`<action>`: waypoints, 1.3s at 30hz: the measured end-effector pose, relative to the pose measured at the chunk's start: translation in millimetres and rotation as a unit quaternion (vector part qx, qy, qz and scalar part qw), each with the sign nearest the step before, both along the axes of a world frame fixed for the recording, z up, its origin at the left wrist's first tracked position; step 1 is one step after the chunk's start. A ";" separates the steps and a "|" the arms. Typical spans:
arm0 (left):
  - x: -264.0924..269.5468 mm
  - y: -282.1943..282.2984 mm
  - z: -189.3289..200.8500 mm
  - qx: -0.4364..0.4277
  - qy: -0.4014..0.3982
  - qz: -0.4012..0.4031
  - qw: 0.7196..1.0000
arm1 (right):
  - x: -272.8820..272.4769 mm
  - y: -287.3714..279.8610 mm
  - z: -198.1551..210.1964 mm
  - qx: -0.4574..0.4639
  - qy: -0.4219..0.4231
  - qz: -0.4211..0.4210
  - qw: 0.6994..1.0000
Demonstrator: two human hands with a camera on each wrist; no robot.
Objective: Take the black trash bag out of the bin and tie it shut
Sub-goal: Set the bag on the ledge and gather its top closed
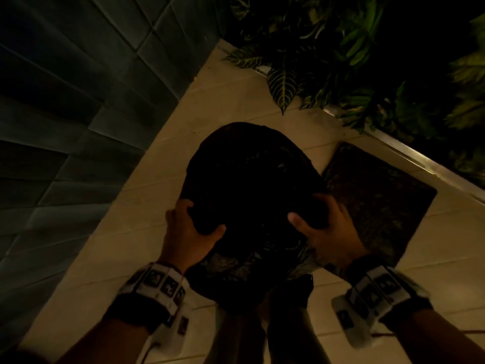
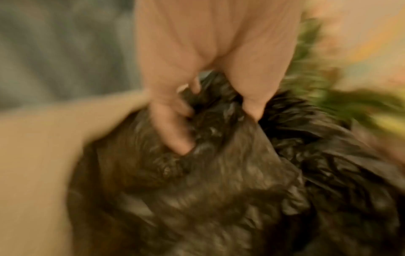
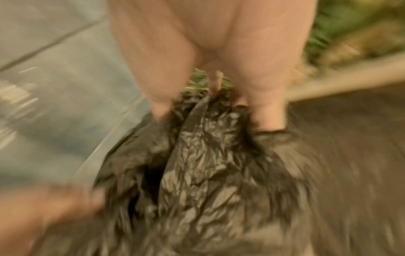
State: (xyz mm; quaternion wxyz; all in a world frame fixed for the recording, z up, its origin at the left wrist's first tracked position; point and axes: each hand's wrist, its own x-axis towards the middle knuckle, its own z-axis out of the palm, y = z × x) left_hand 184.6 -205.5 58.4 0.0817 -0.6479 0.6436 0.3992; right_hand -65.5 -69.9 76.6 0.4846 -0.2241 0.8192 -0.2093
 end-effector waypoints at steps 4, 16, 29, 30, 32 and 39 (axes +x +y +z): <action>6.7 25.8 -21.4 0.084 0.040 0.087 0.992 | 3.6 8.2 -24.3 -0.010 -0.028 -0.070 0.997; 50.2 1.3 -21.2 -0.131 0.078 0.069 0.986 | -5.0 36.9 -49.7 0.064 0.075 -0.091 0.991; -6.9 35.2 -36.4 0.060 0.025 0.157 0.985 | 30.6 -2.6 -22.9 0.009 -0.208 -0.336 0.919; -6.9 34.7 -37.8 0.049 0.020 0.158 0.986 | 32.5 -5.2 -23.9 0.009 -0.191 -0.325 0.926; -9.3 33.3 -33.2 0.033 0.029 0.189 0.981 | 33.2 -4.5 -32.1 0.029 -0.115 -0.253 0.960; 15.8 49.4 -13.3 0.085 0.197 0.338 0.916 | 30.4 3.9 -30.3 0.039 0.010 -0.169 0.985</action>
